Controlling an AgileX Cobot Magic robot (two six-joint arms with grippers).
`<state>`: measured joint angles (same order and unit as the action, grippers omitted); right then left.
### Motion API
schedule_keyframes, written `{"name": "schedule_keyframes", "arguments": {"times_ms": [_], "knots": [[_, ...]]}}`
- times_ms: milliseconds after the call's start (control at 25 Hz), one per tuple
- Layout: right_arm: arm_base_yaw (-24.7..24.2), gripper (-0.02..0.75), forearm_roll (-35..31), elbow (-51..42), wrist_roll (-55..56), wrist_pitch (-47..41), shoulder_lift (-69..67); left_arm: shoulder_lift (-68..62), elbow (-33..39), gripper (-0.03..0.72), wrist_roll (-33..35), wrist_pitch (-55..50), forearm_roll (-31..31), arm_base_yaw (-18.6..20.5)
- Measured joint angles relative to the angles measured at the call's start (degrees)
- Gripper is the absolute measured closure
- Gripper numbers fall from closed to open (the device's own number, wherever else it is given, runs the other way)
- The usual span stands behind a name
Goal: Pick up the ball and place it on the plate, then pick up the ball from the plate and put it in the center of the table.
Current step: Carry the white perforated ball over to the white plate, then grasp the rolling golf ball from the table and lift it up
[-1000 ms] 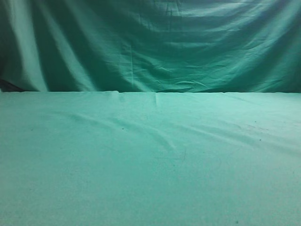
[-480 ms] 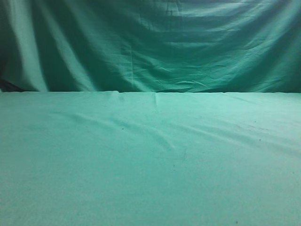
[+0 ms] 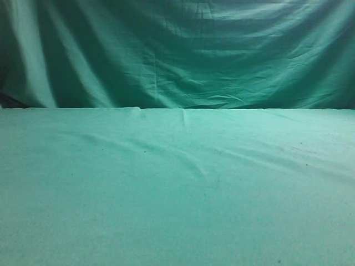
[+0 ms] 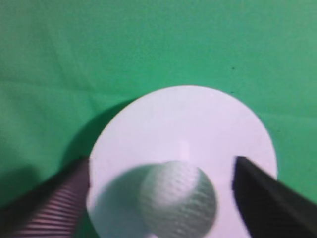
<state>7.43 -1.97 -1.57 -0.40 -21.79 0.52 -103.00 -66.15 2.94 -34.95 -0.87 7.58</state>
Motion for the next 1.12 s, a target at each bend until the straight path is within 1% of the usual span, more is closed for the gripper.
{"name": "schedule_keyframes", "arguments": {"times_ms": [40,80,160,200,320,400,440,480,520,600,720,960,1040,1120], "knots": [[0.00,0.738,0.00,0.00,0.00,0.00,0.00,0.00,-0.70,0.059,0.00,-0.81,-1.36,0.00],[0.00,0.738,0.00,0.00,0.00,0.00,0.00,0.00,-1.77,0.033,0.00,-1.38,-3.17,0.00],[0.00,0.738,0.00,0.00,0.00,0.00,0.00,0.00,-4.15,0.043,0.76,-2.63,-7.39,0.00],[0.00,0.738,0.00,0.00,0.00,0.00,0.00,0.00,-5.40,0.043,2.34,-3.04,-10.06,0.00],[0.00,0.738,0.00,0.00,0.00,0.00,0.00,0.90,-7.60,0.270,9.72,-5.49,-19.34,0.00],[0.00,0.738,0.00,0.00,0.00,0.00,0.00,2.37,-7.97,0.435,16.22,-7.16,-25.69,0.00],[0.00,0.738,0.00,0.00,0.00,0.00,0.00,3.40,-7.97,0.531,19.20,-8.21,-28.98,0.00],[0.00,0.738,0.00,0.00,0.00,0.00,0.00,4.48,-7.97,0.596,22.84,-9.44,-32.00,0.00],[0.00,0.738,0.00,0.00,0.00,0.00,0.00,5.65,-7.97,0.634,25.82,-10.40,-34.61,0.00],[0.00,0.738,0.00,0.00,0.00,0.00,0.00,8.10,-7.97,0.688,29.04,-11.94,-38.10,0.00],[0.00,0.738,0.00,0.00,0.00,0.00,0.00,12.77,-7.97,0.688,31.79,-13.03,-40.20,0.00],[0.00,0.738,0.00,0.00,0.00,0.00,0.00,23.47,-7.09,0.688,32.83,-14.45,-40.47,-0.19],[0.00,0.738,0.00,0.00,0.00,0.00,0.00,26.60,-5.92,0.688,32.99,-14.45,-40.25,-1.52],[0.00,0.738,0.00,0.00,0.00,0.00,0.00,28.79,-4.78,0.688,33.91,-14.45,-40.25,-4.50]]}}
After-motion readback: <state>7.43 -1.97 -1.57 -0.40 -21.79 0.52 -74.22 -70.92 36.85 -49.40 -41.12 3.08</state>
